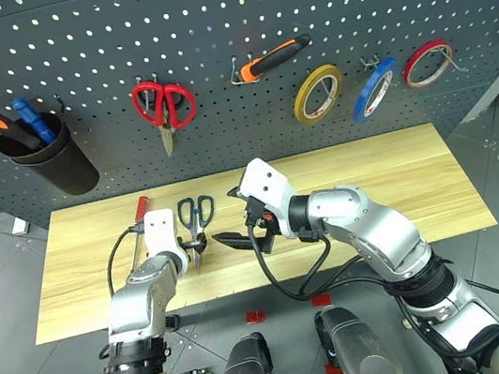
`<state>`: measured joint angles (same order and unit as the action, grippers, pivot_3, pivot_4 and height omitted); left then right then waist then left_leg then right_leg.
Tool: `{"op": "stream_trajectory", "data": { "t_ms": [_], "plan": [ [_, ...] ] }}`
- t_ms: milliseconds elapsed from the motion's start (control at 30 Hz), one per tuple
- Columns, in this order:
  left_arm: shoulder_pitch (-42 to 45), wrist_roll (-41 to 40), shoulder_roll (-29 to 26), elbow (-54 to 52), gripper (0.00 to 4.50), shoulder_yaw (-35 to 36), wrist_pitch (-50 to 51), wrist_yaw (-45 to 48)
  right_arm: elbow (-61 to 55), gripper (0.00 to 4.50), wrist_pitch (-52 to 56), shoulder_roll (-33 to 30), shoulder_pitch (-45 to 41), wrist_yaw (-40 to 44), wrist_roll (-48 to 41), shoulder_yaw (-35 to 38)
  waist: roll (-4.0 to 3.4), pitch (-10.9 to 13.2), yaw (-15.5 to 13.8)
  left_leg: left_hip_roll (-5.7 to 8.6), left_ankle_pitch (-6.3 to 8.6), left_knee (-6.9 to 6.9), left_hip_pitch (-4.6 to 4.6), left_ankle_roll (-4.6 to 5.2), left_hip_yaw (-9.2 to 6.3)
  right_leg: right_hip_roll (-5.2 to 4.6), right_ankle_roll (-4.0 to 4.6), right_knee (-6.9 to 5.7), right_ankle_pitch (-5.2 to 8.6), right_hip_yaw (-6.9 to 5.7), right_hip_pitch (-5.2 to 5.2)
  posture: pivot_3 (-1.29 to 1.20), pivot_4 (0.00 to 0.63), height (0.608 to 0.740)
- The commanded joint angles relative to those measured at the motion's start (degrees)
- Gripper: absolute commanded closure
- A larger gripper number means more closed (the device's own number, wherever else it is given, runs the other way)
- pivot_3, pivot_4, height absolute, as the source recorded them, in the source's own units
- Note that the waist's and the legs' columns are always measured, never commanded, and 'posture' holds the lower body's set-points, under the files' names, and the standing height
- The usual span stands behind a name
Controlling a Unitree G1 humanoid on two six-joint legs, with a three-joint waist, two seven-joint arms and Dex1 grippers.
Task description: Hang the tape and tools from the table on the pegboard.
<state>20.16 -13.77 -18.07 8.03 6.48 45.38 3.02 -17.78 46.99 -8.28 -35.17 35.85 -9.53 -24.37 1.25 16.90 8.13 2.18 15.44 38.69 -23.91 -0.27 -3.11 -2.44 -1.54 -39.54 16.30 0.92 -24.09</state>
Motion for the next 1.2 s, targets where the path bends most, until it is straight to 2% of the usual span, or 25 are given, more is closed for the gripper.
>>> {"op": "stream_trajectory", "data": {
  "t_ms": [33, 133, 367, 433, 600, 767, 900, 967, 1067, 1200],
  "plan": [
    [2.16, 1.49, 0.92, 6.00, 0.37, 0.41, -2.71, 0.25, -3.08, 0.00, 0.49, 0.88, -1.48, -0.59, -1.19, 0.24, 0.02, 0.01, 0.11, 0.00, 0.00, 0.00, 0.00, 0.00, 0.00, 0.00, 0.00, 0.01, 0.00, 0.00, 0.00, -0.28, 0.332, 0.740],
    [4.00, 2.33, 1.20, 10.29, 1.19, -0.16, -4.68, 1.27, -3.07, 0.00, 1.23, 0.99, -2.60, -1.20, -1.52, 0.91, 0.03, 0.02, 0.25, -0.01, 0.00, 0.01, -0.01, 0.00, 0.00, 0.00, 0.00, 0.01, 0.00, 0.00, -0.02, -0.29, 0.333, 0.740],
    [3.73, 4.29, 0.21, 12.13, 3.47, -0.80, -8.43, 3.96, -3.28, 0.00, 3.88, 0.16, -4.26, -2.62, -2.24, 3.08, 0.03, 0.02, 0.39, 0.00, 0.01, 0.02, -0.01, 0.00, 0.00, -0.03, 0.00, 0.02, 0.00, 0.00, 0.00, -0.30, 0.335, 0.740],
    [3.15, 4.20, -0.01, 11.80, 3.85, -0.43, -8.78, 4.72, -3.89, 0.00, 4.64, -0.56, -4.29, -2.54, -2.44, 3.54, 0.03, 0.02, 0.43, 0.00, 0.00, 0.02, 0.00, 0.00, 0.00, -0.03, 0.00, 0.01, 0.00, -0.01, 0.01, -0.31, 0.337, 0.740],
    [-1.07, 2.99, -0.94, 3.03, 3.93, -0.40, -9.29, 8.09, -7.61, 0.00, 3.90, -4.45, -2.84, -1.68, -2.56, 4.26, 0.01, 0.04, 1.08, 0.00, 0.02, 0.01, -0.02, 0.01, 0.01, -0.04, 0.00, 0.08, 0.00, 0.01, 0.01, -0.32, 0.347, 0.740],
    [-13.26, 1.03, -3.88, -18.37, 3.94, 0.07, -10.06, 13.14, -14.12, 0.00, -6.64, -9.35, 2.59, -0.79, -1.39, 6.06, 0.31, 0.54, 1.54, -0.03, 0.04, -0.10, -0.11, 0.02, 0.00, -0.05, 0.00, 0.29, 0.00, 0.02, -0.01, -0.32, 0.346, 0.740],
    [-25.46, 0.64, -6.35, -37.14, 3.94, 0.95, -12.78, 15.63, -17.36, 0.00, -8.67, -11.25, 6.06, 3.92, -9.36, 11.63, 0.32, 0.75, 1.59, -0.04, 0.04, -0.33, -0.04, 0.02, 0.01, -0.07, -0.03, 0.45, -0.02, 0.03, 0.03, -0.30, 0.340, 0.740],
    [-29.03, 0.45, -5.75, -44.10, 3.94, 1.60, -14.43, 15.05, -17.79, 0.00, -9.37, -11.20, 6.40, 4.08, -11.07, 13.12, 0.29, 0.78, 1.40, -0.04, 0.04, -0.50, -0.03, 0.02, 0.03, -0.09, -0.03, 0.54, -0.03, 0.04, 0.02, -0.29, 0.339, 0.740],
    [-31.41, 2.31, -6.04, -51.94, 3.94, 2.68, -17.32, 13.96, -17.63, 0.00, -10.12, -10.26, 5.94, 3.40, -13.07, 14.73, 0.28, 0.84, 1.01, -0.04, 0.03, -0.57, -0.01, 0.03, 0.01, -0.10, -0.01, 0.53, -0.03, -0.02, 0.01, -0.28, 0.337, 0.740],
    [-29.76, 3.66, -7.19, -56.39, 3.94, 4.20, -19.61, 13.65, -16.07, 0.00, -12.70, -8.89, 4.50, 2.02, -13.03, 14.92, 0.28, 0.86, 0.59, -0.03, 0.01, -0.54, 0.01, 0.05, 0.05, -0.10, 0.06, 0.53, -0.07, 0.01, 0.03, -0.26, 0.335, 0.740]
  ]
}}
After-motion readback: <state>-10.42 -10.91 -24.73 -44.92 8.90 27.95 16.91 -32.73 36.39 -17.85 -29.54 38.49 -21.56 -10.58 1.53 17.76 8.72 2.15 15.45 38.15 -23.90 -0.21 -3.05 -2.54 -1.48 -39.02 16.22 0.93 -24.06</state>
